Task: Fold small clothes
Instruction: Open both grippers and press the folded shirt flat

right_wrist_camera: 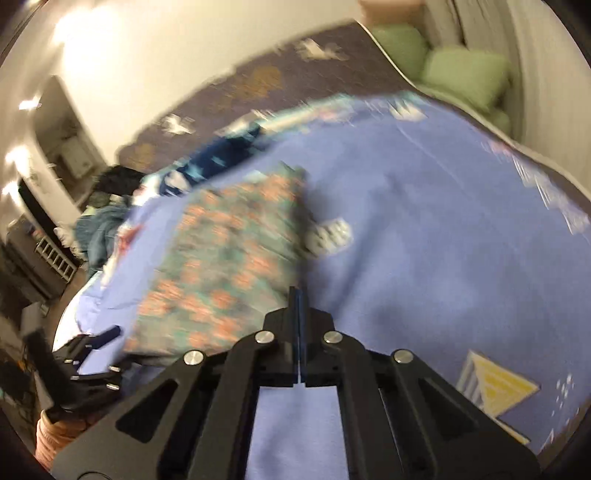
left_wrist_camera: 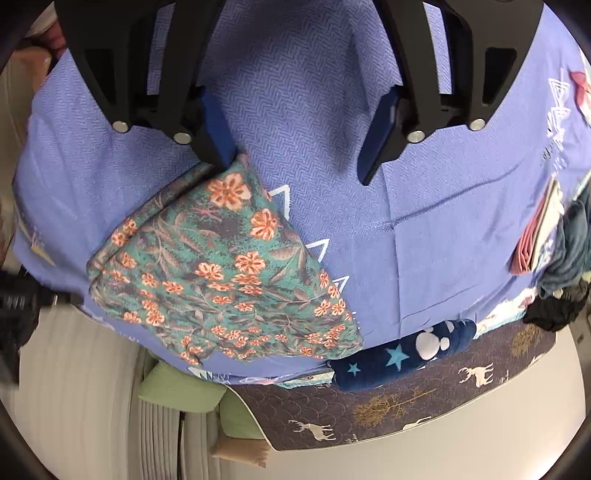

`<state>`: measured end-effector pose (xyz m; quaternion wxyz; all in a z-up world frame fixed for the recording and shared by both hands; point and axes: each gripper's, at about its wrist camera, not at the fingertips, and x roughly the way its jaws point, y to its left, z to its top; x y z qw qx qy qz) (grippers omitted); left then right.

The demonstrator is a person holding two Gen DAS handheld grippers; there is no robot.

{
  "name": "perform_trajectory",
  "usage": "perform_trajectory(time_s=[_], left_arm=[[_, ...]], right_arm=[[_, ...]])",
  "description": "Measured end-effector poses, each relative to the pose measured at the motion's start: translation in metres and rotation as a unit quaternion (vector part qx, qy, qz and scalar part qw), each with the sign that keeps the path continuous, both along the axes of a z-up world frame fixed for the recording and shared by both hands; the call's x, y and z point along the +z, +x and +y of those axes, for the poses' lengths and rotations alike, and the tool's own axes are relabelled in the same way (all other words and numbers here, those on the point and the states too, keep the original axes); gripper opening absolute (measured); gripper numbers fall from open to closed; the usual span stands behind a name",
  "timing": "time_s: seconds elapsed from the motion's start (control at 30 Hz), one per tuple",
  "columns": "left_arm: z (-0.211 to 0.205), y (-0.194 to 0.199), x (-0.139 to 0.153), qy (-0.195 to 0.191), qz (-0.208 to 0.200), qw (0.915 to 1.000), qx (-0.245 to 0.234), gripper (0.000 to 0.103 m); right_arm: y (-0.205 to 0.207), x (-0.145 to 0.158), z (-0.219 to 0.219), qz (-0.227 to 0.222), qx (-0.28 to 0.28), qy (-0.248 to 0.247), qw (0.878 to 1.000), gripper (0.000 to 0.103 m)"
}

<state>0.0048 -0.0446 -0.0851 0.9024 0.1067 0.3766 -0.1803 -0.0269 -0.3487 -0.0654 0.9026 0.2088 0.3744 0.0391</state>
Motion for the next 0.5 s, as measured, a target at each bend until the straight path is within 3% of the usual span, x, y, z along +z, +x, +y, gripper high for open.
perform_trajectory(time_s=[0.1,0.2,0.33,0.37,0.4,0.43,0.47,0.5], left_arm=[[-0.004,-0.001,-0.001,-0.005,-0.002,1.0,0.003,0.057],[-0.011,-0.001,-0.001,0.0,-0.007,1.0,0.002,0.056],[-0.014,0.008,-0.004,-0.011,0.005,0.9998,0.014,0.056],[-0.014,0.011,-0.005,-0.016,0.009,0.9997,0.018,0.056],[-0.014,0.013,-0.006,-0.023,0.014,0.9994,0.024,0.057],[-0.013,0.015,-0.005,-0.028,0.015,0.9991,0.027,0.056],[-0.011,0.016,-0.004,-0.033,0.013,0.9989,0.032,0.056],[-0.008,0.016,-0.003,-0.037,0.009,0.9986,0.037,0.045]], right_arm=[[-0.006,-0.01,-0.006,0.002,0.009,0.029,1.0,0.007],[-0.011,-0.005,0.003,-0.016,0.039,0.019,0.999,0.026],[-0.003,0.0,0.023,-0.021,0.078,0.003,0.997,0.063],[0.004,-0.002,0.028,-0.018,0.082,-0.002,0.996,0.064],[0.014,-0.006,0.031,-0.008,0.079,-0.008,0.997,0.06],[0.021,-0.009,0.034,0.002,0.074,-0.008,0.997,0.029],[0.027,-0.011,0.035,0.011,0.068,-0.006,0.998,0.009],[0.026,-0.005,0.035,-0.002,0.06,0.001,0.998,0.009]])
